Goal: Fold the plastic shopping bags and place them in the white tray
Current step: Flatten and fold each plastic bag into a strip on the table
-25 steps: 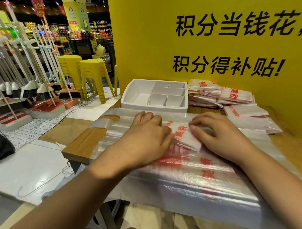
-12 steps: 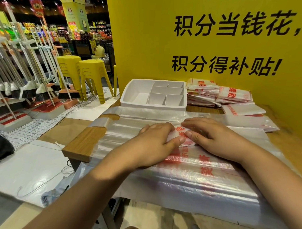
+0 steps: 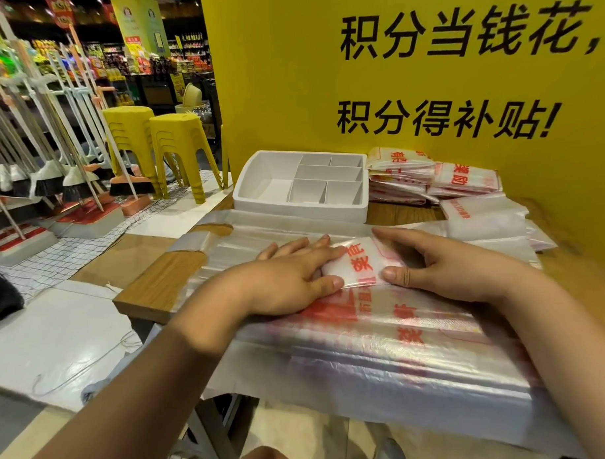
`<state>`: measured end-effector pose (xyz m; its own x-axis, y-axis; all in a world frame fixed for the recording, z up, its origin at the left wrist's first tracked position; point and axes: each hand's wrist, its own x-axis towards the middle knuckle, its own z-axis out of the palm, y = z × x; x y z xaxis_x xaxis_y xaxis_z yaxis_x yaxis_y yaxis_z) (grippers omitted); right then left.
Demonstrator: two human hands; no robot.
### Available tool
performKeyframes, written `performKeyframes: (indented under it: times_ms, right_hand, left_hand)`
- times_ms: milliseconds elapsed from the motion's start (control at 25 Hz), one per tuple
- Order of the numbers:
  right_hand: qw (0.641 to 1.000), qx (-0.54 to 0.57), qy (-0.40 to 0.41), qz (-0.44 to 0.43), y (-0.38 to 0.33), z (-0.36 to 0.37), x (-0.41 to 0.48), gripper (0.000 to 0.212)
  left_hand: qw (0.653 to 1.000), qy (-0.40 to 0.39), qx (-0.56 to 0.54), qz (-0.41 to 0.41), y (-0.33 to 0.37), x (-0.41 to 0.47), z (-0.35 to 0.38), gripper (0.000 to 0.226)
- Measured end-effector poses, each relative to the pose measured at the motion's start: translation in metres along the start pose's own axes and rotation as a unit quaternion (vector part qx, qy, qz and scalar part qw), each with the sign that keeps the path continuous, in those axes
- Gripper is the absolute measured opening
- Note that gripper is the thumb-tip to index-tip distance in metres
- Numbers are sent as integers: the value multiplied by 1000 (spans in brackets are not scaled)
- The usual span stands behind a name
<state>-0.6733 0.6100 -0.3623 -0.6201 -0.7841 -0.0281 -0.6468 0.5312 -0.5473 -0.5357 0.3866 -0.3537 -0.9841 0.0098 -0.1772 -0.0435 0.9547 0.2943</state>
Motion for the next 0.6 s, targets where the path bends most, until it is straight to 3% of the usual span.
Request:
performKeyframes:
  times_ms: [80,240,480,600]
  right_hand:
    - [999,-22,42,-4,-2,1,-4,88]
    - [995,-9,92,-30,-9,1,-10,83]
    - [963,192,189,-24,-10,-1,-5,54]
    - [950,257,174,-15,-14,-2,-5,41]
  left_hand:
    - [999,29,-22,5,-2,-1,-3,63]
    - [992,73,-96,35,1,0,-14,70]
    - [976,138,-151,79,1,4,-8,77]
    - [961,150,-204,109,1,8,-3,74]
